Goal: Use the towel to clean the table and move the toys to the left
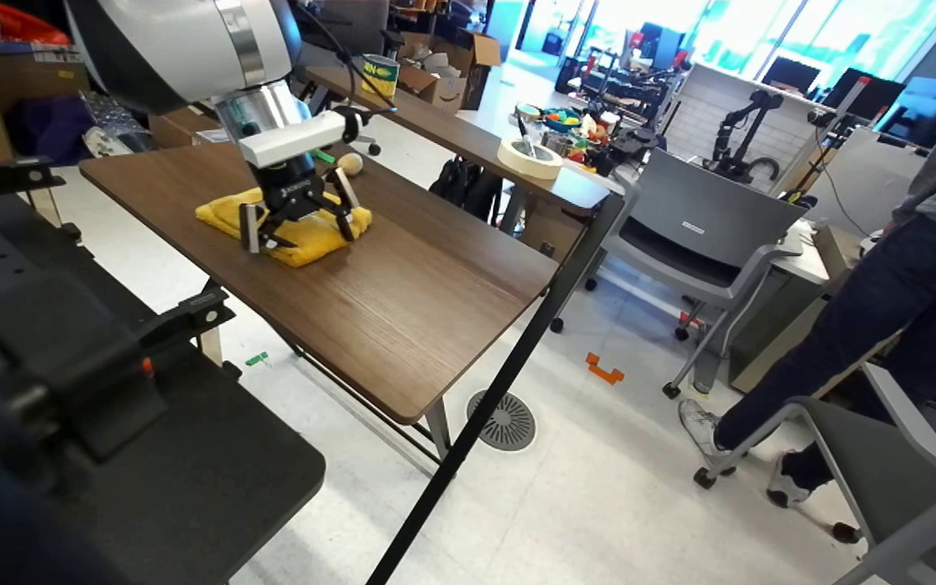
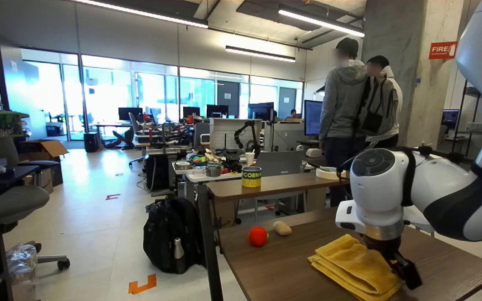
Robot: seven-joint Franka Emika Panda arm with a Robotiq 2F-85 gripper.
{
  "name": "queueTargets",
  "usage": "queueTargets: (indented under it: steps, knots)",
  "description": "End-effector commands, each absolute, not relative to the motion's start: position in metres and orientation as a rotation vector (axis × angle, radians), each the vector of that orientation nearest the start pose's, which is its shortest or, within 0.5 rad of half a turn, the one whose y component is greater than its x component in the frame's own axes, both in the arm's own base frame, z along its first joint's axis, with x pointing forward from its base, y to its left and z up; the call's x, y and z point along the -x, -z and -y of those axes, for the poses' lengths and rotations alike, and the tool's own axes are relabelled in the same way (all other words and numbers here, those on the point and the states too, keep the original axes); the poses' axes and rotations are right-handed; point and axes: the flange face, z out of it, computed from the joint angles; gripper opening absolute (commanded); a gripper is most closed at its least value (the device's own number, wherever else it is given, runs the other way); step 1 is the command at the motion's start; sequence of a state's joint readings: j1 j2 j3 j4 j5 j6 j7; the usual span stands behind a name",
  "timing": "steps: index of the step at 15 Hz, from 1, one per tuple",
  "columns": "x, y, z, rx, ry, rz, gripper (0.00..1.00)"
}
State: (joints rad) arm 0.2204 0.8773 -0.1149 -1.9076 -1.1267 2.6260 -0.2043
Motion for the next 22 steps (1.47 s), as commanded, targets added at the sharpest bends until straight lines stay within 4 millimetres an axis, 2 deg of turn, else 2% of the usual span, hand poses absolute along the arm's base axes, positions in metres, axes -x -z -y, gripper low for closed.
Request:
queueTargets:
  steps: [1,3,4,7,10,13,15,17,22]
  knots:
    - [-0.534,-0.018,-0.102,-1.869,0.147,-1.866,1.0]
    - [-0.541,-0.019,-0.078,-1.883,0.207,-1.798,1.0]
    - [-0.547,-0.018,-0.059,-1.92,0.241,-1.747,1.0]
    - [-0.561,-0.009,0.013,-2.036,0.382,-1.559,1.0]
    - [-0.578,0.009,0.087,-2.152,0.53,-1.378,1.0]
    - [-0.595,0.023,0.134,-2.254,0.65,-1.177,1.0]
    - [-0.608,0.018,0.148,-2.34,0.654,-1.019,1.0]
    - [-0.627,0.009,0.149,-2.418,0.556,-0.909,1.0]
    - [-0.688,-0.01,0.128,-2.548,0.326,-0.704,1.0]
